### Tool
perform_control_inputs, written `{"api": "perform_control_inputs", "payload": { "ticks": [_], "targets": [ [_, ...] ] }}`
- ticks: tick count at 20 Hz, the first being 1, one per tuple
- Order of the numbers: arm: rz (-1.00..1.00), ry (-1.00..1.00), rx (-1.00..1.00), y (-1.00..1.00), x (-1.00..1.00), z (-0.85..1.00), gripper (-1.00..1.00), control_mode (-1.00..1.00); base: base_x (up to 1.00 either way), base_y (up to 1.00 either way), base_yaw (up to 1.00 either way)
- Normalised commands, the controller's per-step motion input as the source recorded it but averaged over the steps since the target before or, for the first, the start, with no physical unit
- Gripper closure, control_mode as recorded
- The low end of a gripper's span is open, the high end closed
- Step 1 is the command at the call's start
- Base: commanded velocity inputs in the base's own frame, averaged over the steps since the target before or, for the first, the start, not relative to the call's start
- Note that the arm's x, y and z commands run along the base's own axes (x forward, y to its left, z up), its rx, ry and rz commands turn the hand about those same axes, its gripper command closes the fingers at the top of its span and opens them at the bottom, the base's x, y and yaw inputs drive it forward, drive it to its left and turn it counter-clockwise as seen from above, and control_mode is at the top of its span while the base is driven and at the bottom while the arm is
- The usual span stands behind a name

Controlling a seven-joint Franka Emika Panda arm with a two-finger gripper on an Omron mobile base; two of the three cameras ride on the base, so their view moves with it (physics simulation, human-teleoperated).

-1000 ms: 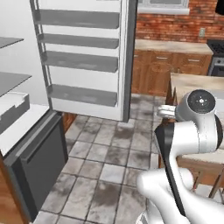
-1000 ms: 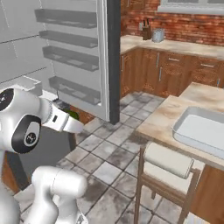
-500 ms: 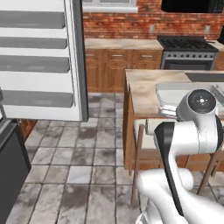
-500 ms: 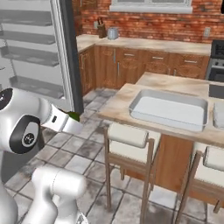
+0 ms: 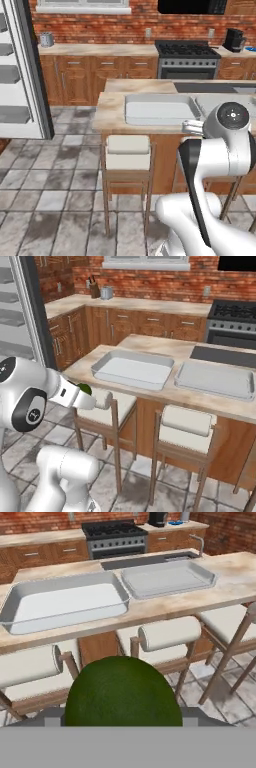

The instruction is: Place the cold items (eggplant and lime) from the fridge in one tupperware on the dining counter. Place the warm items (hot dog and kebab skewer) in the stove area in another tupperware.

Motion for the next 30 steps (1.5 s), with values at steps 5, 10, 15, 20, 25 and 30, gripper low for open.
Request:
{"api": "perform_control_inputs", "payload": {
  "ticks": [5, 10, 15, 20, 25, 30],
  "targets": [
    [0.0, 0.0, 0.0, 0.0, 0.0, 0.0, 1.0, 1.0, 0.0, -0.99, -0.01],
    [0.0, 0.0, 0.0, 0.0, 0.0, 0.0, 1.0, 1.0, 0.0, -1.0, 0.0],
    [0.0, 0.0, 0.0, 0.0, 0.0, 0.0, 1.0, 1.0, 0.29, -0.8, 0.0],
    [0.0, 0.0, 0.0, 0.0, 0.0, 0.0, 1.0, 1.0, 0.54, -0.59, 0.0],
    [0.0, 0.0, 0.0, 0.0, 0.0, 0.0, 1.0, 1.0, 0.76, -0.47, 0.0],
    [0.0, 0.0, 0.0, 0.0, 0.0, 0.0, 1.0, 1.0, 0.87, -0.21, 0.0]
  ]
}}
